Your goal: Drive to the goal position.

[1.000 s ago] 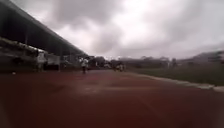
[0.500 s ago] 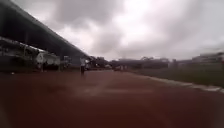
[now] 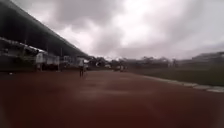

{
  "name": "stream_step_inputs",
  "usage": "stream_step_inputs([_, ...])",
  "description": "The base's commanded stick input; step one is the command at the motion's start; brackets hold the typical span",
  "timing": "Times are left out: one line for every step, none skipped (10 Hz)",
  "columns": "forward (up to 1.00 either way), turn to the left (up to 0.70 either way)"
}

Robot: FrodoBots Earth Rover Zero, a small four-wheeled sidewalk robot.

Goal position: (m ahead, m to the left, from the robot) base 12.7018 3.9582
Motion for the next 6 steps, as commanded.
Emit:
stream_step_inputs([0.5, 0.02])
stream_step_inputs([0.5, 0.02])
stream_step_inputs([0.5, 0.02])
stream_step_inputs([0.5, 0.02])
stream_step_inputs([0.5, 0.02])
stream_step_inputs([0.5, 0.02])
